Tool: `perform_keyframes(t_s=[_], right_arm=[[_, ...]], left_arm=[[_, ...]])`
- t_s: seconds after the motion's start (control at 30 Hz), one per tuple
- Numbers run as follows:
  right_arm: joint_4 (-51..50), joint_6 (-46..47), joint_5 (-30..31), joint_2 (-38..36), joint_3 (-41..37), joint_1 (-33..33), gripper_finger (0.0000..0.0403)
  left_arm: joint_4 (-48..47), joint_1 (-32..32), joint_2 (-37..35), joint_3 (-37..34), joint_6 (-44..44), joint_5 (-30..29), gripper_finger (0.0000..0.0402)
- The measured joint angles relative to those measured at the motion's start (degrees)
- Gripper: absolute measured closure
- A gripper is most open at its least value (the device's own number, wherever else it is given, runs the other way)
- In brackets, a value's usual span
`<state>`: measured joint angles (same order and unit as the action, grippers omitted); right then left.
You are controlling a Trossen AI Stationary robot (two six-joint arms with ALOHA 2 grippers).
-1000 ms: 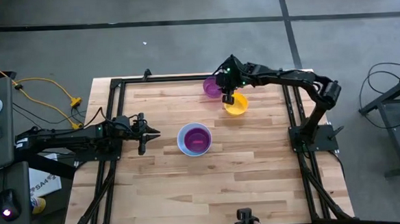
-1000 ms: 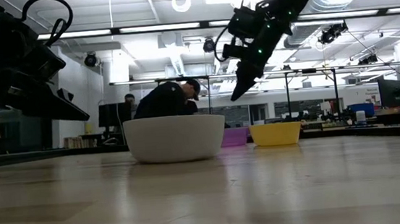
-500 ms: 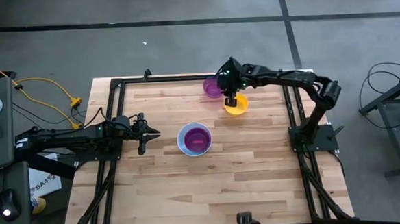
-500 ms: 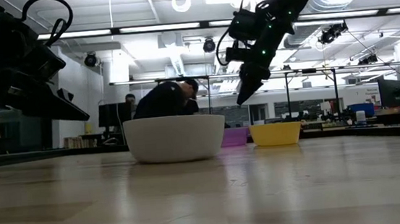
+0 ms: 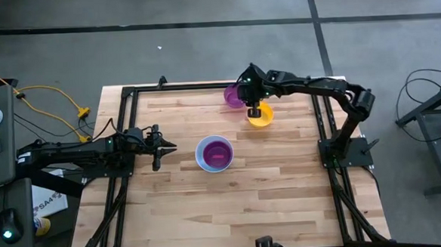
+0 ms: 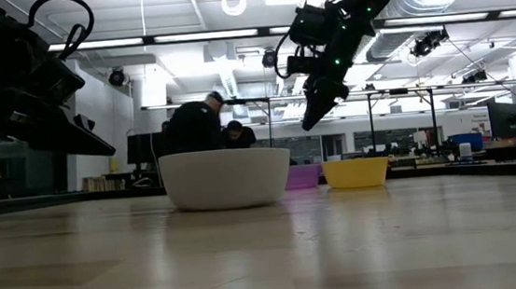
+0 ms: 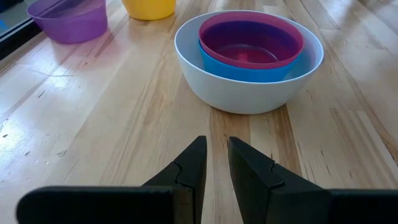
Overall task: Nest bowls inside each other
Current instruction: Stack the purple bowl on the pink bowl
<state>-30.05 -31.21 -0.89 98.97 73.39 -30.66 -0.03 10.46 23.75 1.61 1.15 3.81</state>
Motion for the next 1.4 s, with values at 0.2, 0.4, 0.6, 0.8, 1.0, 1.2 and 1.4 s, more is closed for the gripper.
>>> perform_keyframes(t_s=[0.2, 0.4, 0.6, 0.8, 1.0, 1.2, 1.4], right_arm=[[-7.3, -1.5, 1.0, 6.6, 9.2, 0.6, 0.0308], [-9.9, -1.9, 1.0, 10.7, 13.3, 1.3, 0.0308], [-12.2, -1.9, 2.4, 13.1, 13.4, 1.1, 0.0308], [-12.7, -1.6, 2.2, 13.9, 13.4, 0.6, 0.0308], [-12.5, -1.8, 2.1, 15.3, 13.4, 0.3, 0.0308], [-11.0, -2.7, 2.0, 16.5, 13.4, 0.2, 0.0308], [-9.8, -3.6, 2.0, 17.0, 13.4, 0.1, 0.0308]], left_arm=[[0.0, 0.0, 0.0, 0.0, 0.0, 0.0, 0.0334], [0.0, 0.0, 0.0, 0.0, 0.0, 0.0, 0.0334], [0.0, 0.0, 0.0, 0.0, 0.0, 0.0, 0.0334], [0.0, 0.0, 0.0, 0.0, 0.0, 0.0, 0.0334], [0.0, 0.0, 0.0, 0.0, 0.0, 0.0, 0.0334], [0.0, 0.0, 0.0, 0.0, 0.0, 0.0, 0.0334], [0.0, 0.0, 0.0, 0.0, 0.0, 0.0, 0.0334]])
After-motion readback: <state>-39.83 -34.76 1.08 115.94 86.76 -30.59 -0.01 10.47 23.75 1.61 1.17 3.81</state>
